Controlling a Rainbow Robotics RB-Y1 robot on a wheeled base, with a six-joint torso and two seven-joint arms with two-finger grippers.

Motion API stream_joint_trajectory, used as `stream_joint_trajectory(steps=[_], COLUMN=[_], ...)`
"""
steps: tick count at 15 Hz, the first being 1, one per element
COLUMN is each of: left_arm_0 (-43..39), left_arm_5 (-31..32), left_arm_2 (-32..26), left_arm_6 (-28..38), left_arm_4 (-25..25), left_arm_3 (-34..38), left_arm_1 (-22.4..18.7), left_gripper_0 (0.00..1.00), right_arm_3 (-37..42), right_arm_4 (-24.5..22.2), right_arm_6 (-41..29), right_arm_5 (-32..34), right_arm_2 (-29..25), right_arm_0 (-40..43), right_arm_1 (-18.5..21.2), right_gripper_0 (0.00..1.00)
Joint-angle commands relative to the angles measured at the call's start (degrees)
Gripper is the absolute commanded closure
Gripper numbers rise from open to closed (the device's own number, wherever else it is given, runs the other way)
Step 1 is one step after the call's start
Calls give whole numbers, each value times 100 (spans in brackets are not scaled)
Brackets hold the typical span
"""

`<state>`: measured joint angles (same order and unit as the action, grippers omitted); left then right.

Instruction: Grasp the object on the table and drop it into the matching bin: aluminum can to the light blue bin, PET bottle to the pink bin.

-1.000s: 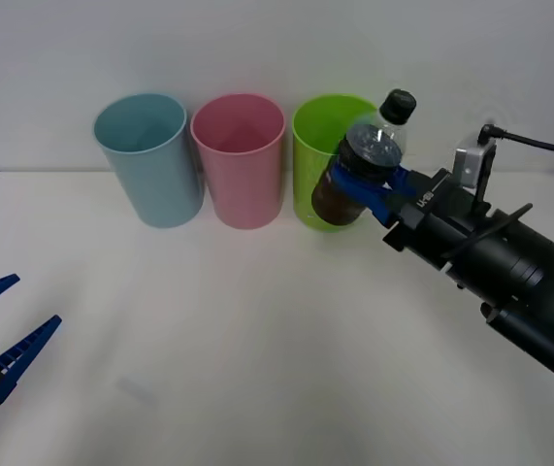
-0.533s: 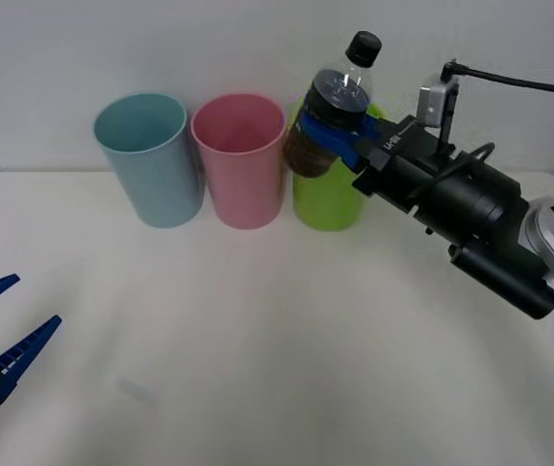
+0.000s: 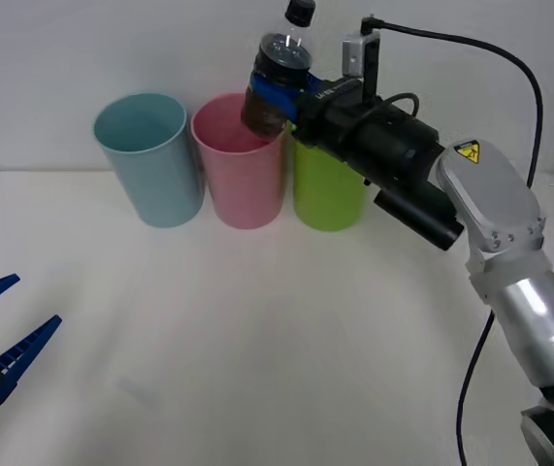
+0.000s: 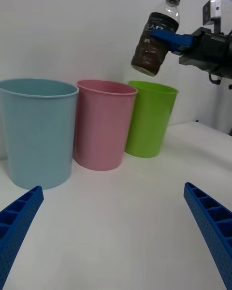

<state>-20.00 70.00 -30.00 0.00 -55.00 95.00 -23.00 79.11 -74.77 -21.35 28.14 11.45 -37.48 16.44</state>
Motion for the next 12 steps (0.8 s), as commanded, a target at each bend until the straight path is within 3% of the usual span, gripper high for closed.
stream_joint_trajectory(steps=[1,8,12], left_arm_0=[0,0,0], left_arm_5=[0,0,0], left_arm_2=[0,0,0], left_arm_6=[0,0,0], left_arm_4=[0,0,0], left_arm_3=[0,0,0], left_arm_1=[0,0,0], left_gripper_0=[0,0,0], right_arm_3=[-783,-2418,-2708], right_arm_4=[-336,-468,-459], right_arm_6=[26,351,501], right_arm_5=[-19,-1021,-1205], right_arm_2=[-204,-284,-284], right_arm_0=[-550,-1640,-1816], right_arm_1=[-449,-1152,-1310], right_gripper_0=[100,100,100])
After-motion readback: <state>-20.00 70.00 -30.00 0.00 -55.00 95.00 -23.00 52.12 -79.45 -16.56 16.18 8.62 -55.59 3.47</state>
